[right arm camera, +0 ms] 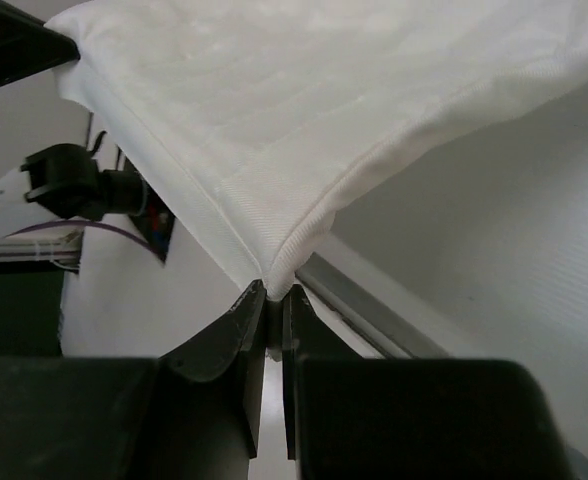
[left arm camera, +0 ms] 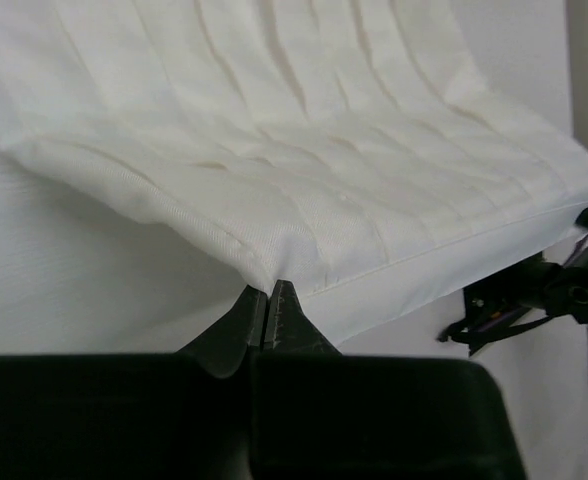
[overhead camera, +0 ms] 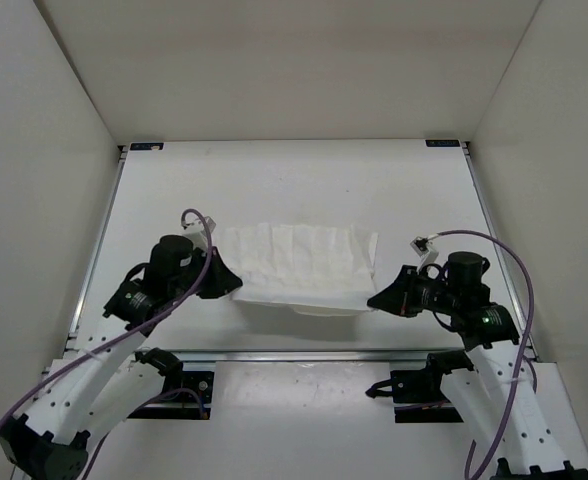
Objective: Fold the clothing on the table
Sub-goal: Fold the skirt
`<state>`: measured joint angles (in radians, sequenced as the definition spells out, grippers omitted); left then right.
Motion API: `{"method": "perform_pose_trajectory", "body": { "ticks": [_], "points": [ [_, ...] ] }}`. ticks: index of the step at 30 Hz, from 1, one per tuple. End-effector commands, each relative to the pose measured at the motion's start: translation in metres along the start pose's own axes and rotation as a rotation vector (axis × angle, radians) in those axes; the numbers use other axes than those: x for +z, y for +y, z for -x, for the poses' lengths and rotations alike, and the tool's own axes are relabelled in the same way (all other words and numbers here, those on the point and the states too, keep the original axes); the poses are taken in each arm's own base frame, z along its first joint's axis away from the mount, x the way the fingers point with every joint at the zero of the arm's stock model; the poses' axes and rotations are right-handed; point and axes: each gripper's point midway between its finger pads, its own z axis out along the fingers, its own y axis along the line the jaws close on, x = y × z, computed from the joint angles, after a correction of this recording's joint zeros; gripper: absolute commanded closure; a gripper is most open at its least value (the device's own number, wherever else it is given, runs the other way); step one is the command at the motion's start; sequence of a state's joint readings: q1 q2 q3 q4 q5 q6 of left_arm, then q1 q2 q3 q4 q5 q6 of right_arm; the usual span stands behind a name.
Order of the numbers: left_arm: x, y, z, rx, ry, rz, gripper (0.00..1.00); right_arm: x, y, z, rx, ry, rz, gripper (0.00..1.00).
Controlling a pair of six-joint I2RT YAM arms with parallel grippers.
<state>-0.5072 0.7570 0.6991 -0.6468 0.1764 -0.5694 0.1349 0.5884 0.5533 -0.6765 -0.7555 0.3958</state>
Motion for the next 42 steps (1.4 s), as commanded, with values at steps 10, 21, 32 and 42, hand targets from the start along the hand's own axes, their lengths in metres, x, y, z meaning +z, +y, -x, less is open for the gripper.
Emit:
{"method": "perform_pose_trajectory", "body": {
  "ticks": [10,21,32,42],
  "points": [
    [-0.031,0.025,0.034,-0.09,-0.133,0.092,1.0,-0.019,0.06,0.022,0.097,-0.201,0.412,1.0],
    [0.03,0.054,0.099,-0.325,-0.31,0.06,1.0,-0.004,-0.003,0.128,0.155,-0.585,0.095,1.0],
    [0.056,0.057,0.123,-0.356,-0.316,0.019,1.0,-0.001,-0.017,0.196,-0.07,-0.667,-0.09,1.0],
    [0.023,0.029,0.114,-0.244,-0.266,0.014,1.0,-0.031,0.012,0.163,-0.277,-0.59,-0.16,1.0]
  ]
}}
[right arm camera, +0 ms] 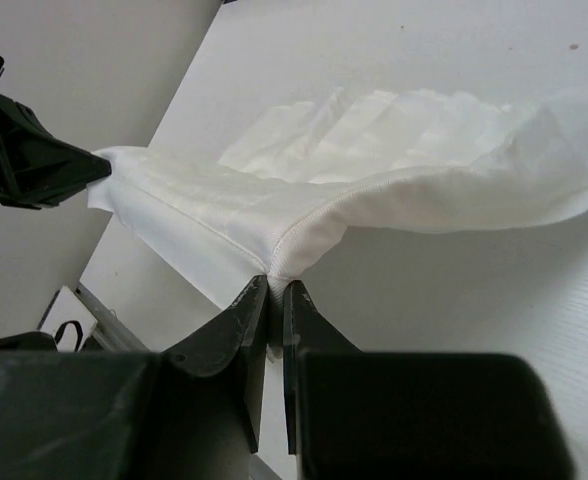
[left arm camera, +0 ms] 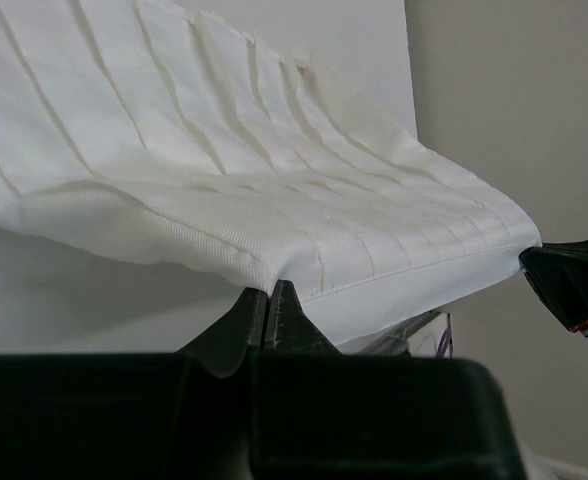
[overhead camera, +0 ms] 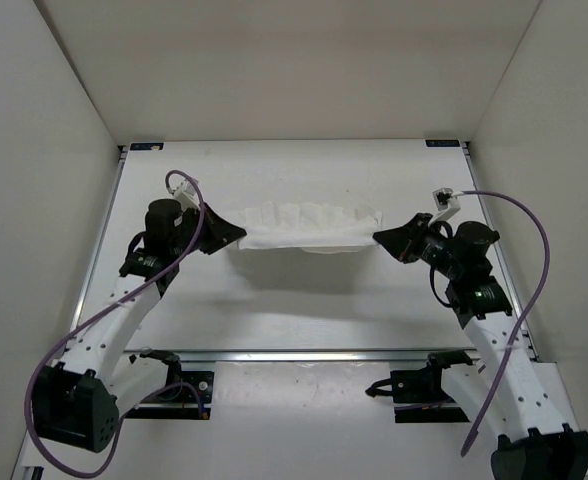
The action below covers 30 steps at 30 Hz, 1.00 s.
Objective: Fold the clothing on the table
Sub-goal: Fold the skirt
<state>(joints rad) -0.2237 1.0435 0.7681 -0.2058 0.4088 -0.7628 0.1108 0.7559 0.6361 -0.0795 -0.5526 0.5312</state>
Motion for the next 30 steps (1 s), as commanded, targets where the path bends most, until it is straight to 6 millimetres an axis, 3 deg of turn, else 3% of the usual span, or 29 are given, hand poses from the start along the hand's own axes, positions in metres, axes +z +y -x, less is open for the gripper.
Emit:
{"method": "perform_pose_trajectory", "body": {
  "ticks": [1,3,6,10,14,16,20,21,22,24,25,26,28,29,30],
  "points": [
    [-0.024,0.023,0.009,0.061,-0.085,0.14,1.0,-0.029,-0.003,0.028,-0.154,-0.13,-0.123,1.0],
    [-0.036,0.026,0.001,0.059,-0.081,0.154,1.0,-0.039,0.004,0.016,-0.145,-0.094,-0.122,1.0],
    [-0.057,0.02,-0.001,0.081,-0.11,0.163,1.0,-0.056,0.019,0.019,-0.146,-0.107,-0.119,1.0],
    [-0.06,0.021,0.005,0.089,-0.124,0.175,1.0,-0.058,0.019,0.024,-0.157,-0.108,-0.134,1.0],
    [-0.032,0.035,-0.001,0.06,-0.069,0.172,1.0,-0.032,-0.001,0.018,-0.118,-0.069,-0.128,1.0],
    [-0.013,0.055,-0.003,0.029,-0.044,0.201,1.0,-0.018,-0.013,0.018,-0.103,-0.058,-0.128,1.0],
    [0.021,0.074,0.01,-0.009,-0.042,0.214,1.0,0.023,-0.05,0.007,-0.051,0.024,-0.155,1.0],
    [0.034,0.088,0.005,-0.03,-0.01,0.245,1.0,0.035,-0.065,-0.002,-0.02,0.068,-0.172,1.0],
    [0.047,0.097,0.008,-0.049,0.004,0.256,0.99,0.041,-0.071,0.007,-0.012,0.053,-0.185,1.0],
    [0.067,0.104,0.012,-0.074,0.034,0.24,0.92,0.069,-0.097,0.0,0.036,0.102,-0.201,1.0],
    [0.082,0.111,0.018,-0.106,0.038,0.232,0.71,0.079,-0.102,0.009,0.037,0.094,-0.218,0.98],
    [0.092,0.103,0.031,-0.097,0.017,0.183,0.52,0.088,-0.118,0.009,0.084,0.113,-0.265,0.96],
    [0.112,0.108,0.033,-0.16,0.051,0.147,0.41,0.096,-0.139,0.011,0.146,0.114,-0.331,0.87],
    [0.119,0.102,0.038,-0.157,0.066,0.111,0.33,0.102,-0.139,0.01,0.155,0.118,-0.324,0.67],
    [0.121,0.098,0.039,-0.163,0.074,0.094,0.3,0.102,-0.141,0.017,0.15,0.097,-0.335,0.57]
  ]
}}
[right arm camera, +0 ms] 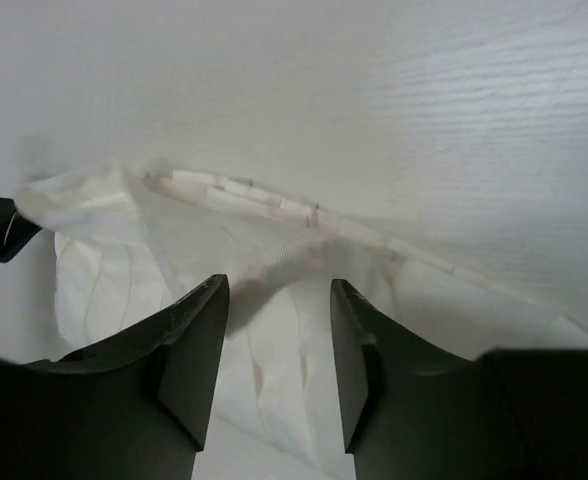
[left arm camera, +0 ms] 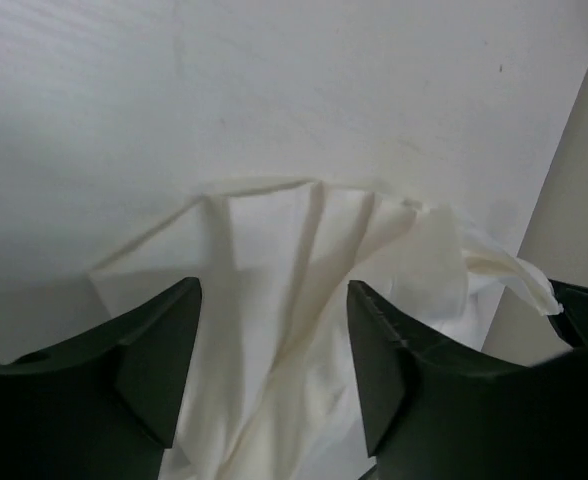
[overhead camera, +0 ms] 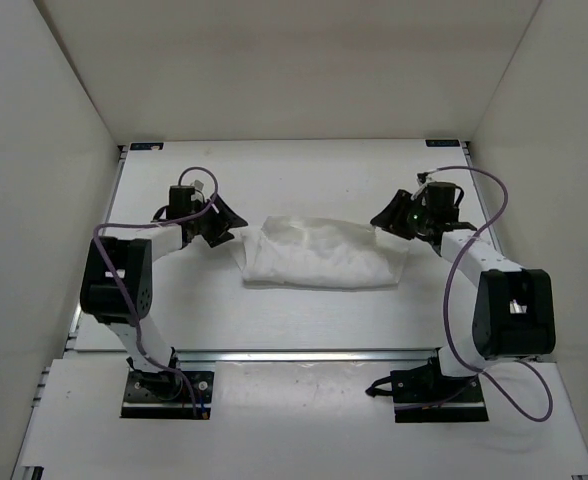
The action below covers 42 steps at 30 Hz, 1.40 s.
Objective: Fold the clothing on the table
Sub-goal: Fold the skirt
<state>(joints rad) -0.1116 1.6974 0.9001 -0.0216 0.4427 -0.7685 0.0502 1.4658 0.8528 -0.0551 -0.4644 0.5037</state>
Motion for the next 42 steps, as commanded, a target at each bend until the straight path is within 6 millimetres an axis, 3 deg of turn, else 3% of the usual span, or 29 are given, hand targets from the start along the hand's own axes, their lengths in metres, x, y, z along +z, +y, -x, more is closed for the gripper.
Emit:
{"method": "perform_pose_trajectory", "body": {
  "ticks": [1,2,5,11,12,14,16,18,27,36,38,41,42],
  "points": [
    [-0.003,-0.048,0.037,0.057,-0.074,-0.153,0.28,-0.009,0.011,0.063,-0.05,-0.21,-0.024,0.57],
    [-0.006,-0.046,0.037,0.061,-0.074,-0.141,0.25,-0.008,0.002,0.057,-0.036,-0.202,-0.071,0.54],
    [-0.019,-0.046,0.031,0.074,-0.094,-0.145,0.24,-0.03,0.008,0.061,-0.057,-0.263,-0.083,0.42],
    [-0.038,-0.035,-0.016,0.144,-0.051,-0.08,0.22,-0.064,-0.013,0.023,0.03,-0.253,-0.152,0.37],
    [-0.041,-0.028,-0.023,0.156,-0.06,-0.049,0.21,-0.07,-0.019,0.014,0.038,-0.251,-0.177,0.31],
    [-0.049,-0.023,-0.032,0.173,-0.072,-0.031,0.19,-0.071,-0.024,-0.006,0.061,-0.212,-0.177,0.09],
    [-0.052,-0.011,-0.042,0.168,-0.068,-0.009,0.18,-0.073,-0.039,-0.024,0.116,-0.199,-0.169,0.07],
    [-0.052,-0.004,-0.049,0.164,-0.052,-0.005,0.19,-0.074,-0.039,-0.036,0.153,-0.199,-0.132,0.0],
    [-0.037,0.002,-0.075,0.188,-0.011,0.024,0.19,-0.056,-0.053,-0.078,0.241,-0.12,-0.136,0.01],
    [-0.017,0.011,-0.089,0.198,0.024,0.056,0.28,-0.043,-0.052,-0.085,0.28,-0.105,-0.079,0.02],
    [-0.013,0.012,-0.094,0.197,0.038,0.058,0.3,-0.039,-0.051,-0.087,0.278,-0.095,-0.08,0.09],
    [-0.007,0.018,-0.094,0.204,0.026,0.084,0.4,-0.034,-0.053,-0.09,0.289,-0.084,-0.074,0.31],
    [-0.004,0.016,-0.093,0.207,0.022,0.077,0.48,-0.033,-0.051,-0.087,0.297,-0.092,-0.065,0.4]
  ]
}}
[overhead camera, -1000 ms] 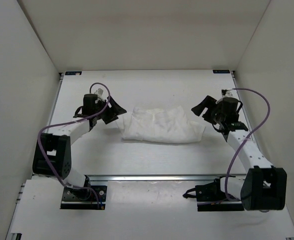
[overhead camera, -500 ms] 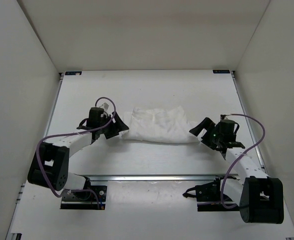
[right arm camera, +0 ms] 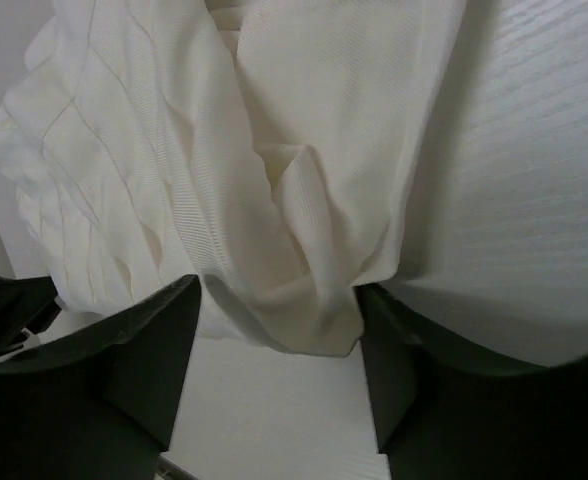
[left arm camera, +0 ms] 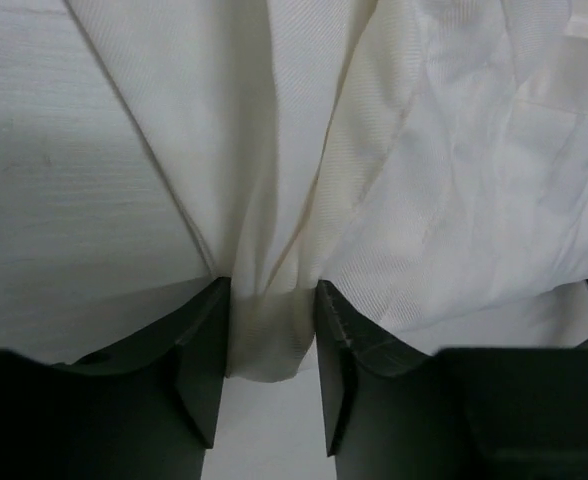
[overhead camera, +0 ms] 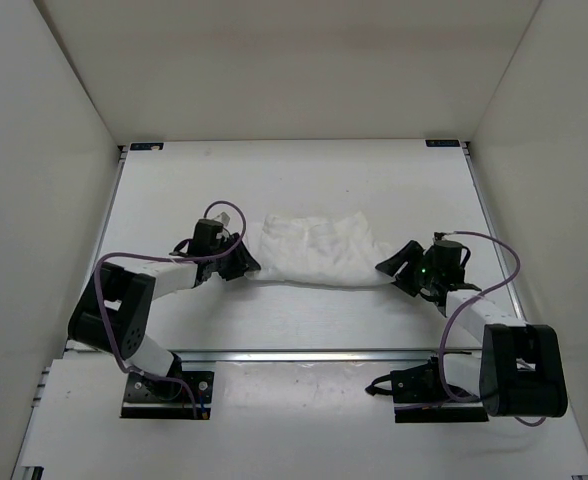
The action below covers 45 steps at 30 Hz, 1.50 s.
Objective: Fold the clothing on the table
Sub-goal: Fold the skirt
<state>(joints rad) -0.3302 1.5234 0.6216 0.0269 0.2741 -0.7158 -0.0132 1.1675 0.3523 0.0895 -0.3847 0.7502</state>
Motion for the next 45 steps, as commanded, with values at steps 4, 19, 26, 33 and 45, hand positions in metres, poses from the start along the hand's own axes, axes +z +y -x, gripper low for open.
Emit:
{"method": "perform_pose_trajectory", "body": {
  "ticks": [4,19,26,33,45],
  "points": [
    [0.014,0.003,0.013,0.017,-0.066,0.009,0.88,0.006,0.01,0.008,-0.005,-0.036,0.059,0.86],
    [0.051,-0.024,-0.016,0.032,-0.021,-0.022,1.0,0.004,0.154,0.066,-0.536,-0.039,0.265,1.0],
    [0.052,-0.021,-0.014,0.013,-0.045,-0.013,1.0,0.035,0.246,-0.004,-0.751,0.136,0.494,1.0],
    [0.051,-0.017,-0.017,0.004,-0.039,-0.019,1.0,0.075,0.261,-0.087,-0.783,0.329,0.573,1.0],
    [0.038,-0.019,-0.015,-0.025,-0.043,-0.052,0.66,0.091,0.267,-0.127,-0.808,0.433,0.569,0.74]
  ]
}}
